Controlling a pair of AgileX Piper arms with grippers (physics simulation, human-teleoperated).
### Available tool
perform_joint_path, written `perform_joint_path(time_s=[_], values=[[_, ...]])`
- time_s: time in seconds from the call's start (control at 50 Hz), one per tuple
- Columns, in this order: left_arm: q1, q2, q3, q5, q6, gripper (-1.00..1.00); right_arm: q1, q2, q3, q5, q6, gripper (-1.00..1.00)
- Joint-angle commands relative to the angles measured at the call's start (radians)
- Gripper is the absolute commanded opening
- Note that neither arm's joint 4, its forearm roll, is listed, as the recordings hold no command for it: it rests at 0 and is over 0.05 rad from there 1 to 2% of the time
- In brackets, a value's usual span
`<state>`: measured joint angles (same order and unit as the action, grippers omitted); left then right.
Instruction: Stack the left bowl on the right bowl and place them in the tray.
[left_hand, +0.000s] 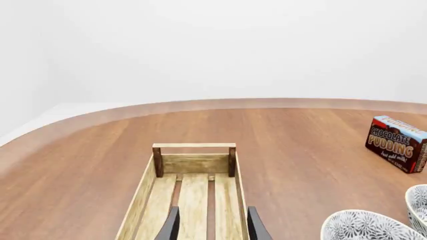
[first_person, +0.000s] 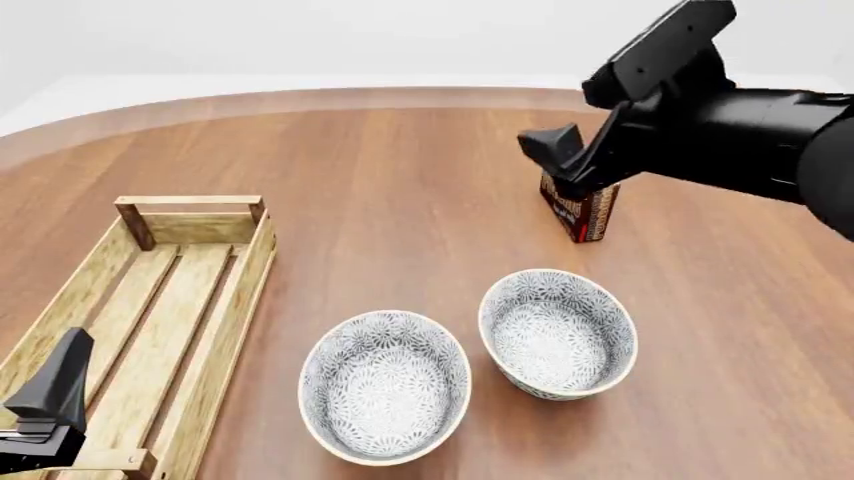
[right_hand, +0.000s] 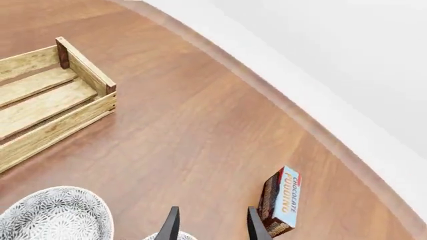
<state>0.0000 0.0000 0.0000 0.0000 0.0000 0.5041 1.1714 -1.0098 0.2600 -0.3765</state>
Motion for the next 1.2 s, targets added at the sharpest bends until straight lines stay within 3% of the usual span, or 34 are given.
perform_joint_path(time_s=[0.02, 0.36, 0.78, 1.06, 1.08, 1.2], values=[[0.000, 0.000, 0.000, 0.000, 0.000, 1.00, 0.144, 0.245, -0.213, 0.158, 0.004, 1.00], [0.000, 0.000, 0.000, 0.000, 0.000, 1.00, 0.171, 0.446, -0.332, 0.311, -0.037, 1.00], [0.000, 0.000, 0.000, 0.000, 0.000, 1.00, 0.220, 0.508, -0.337, 0.339, -0.060, 1.00], [0.000, 0.000, 0.000, 0.000, 0.000, 1.00, 0.270, 0.568, -0.291, 0.291, -0.013, 1.00], [0.000, 0.000, 0.000, 0.000, 0.000, 1.00, 0.326, 0.622, -0.240, 0.229, 0.053, 1.00], [0.000, 0.000, 0.000, 0.000, 0.000, 1.00, 0.329, 0.635, -0.228, 0.213, 0.064, 1.00]])
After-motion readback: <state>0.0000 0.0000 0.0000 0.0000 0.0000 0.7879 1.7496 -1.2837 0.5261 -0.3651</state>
